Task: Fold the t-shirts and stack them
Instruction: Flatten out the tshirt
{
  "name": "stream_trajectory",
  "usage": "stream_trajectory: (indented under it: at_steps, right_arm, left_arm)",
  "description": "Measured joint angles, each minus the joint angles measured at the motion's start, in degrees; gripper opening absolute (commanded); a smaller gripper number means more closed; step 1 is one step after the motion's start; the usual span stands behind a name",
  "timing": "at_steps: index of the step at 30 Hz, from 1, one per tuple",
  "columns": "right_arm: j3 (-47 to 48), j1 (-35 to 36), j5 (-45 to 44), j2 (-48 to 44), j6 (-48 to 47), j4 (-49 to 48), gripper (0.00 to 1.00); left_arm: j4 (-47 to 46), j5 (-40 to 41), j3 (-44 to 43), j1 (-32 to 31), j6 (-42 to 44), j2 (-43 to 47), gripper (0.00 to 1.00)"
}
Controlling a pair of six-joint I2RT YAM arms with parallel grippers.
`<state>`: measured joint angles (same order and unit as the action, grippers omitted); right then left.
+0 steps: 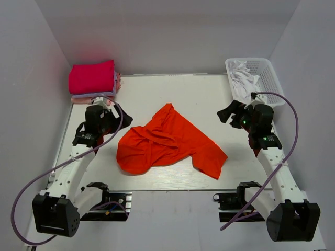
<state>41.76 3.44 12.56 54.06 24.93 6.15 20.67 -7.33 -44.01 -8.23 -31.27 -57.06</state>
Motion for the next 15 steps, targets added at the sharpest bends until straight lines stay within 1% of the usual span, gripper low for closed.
stream_trajectory:
  at_steps: [3,9,12,15]
  right_arm:
    - [0.0,0.0,0.1,-0.1,0.0,0.2,0.9]
    - [0.0,0.2,0.9,1.8,-0.7,1.0,0.9]
    - [0.2,1.0,0.7,5.1,-1.2,3.0,0.9]
    - [0.5,2.8,-0.4,9.0,-1.5,5.6,0.9]
  left_arm:
    - [-1.9,-3.2,-0.1,-0.2,1.3,-2.8,0.99]
    - [-3.6,-9.1,-0.7,-1.5,3.6,-12.5,0.99]
    - [-4.0,-10.6,-1.4,-3.7,4.5,-16.4,0.99]
    - [-3.9,-10.8,-5.0,-7.1,5.2,-21.1,0.99]
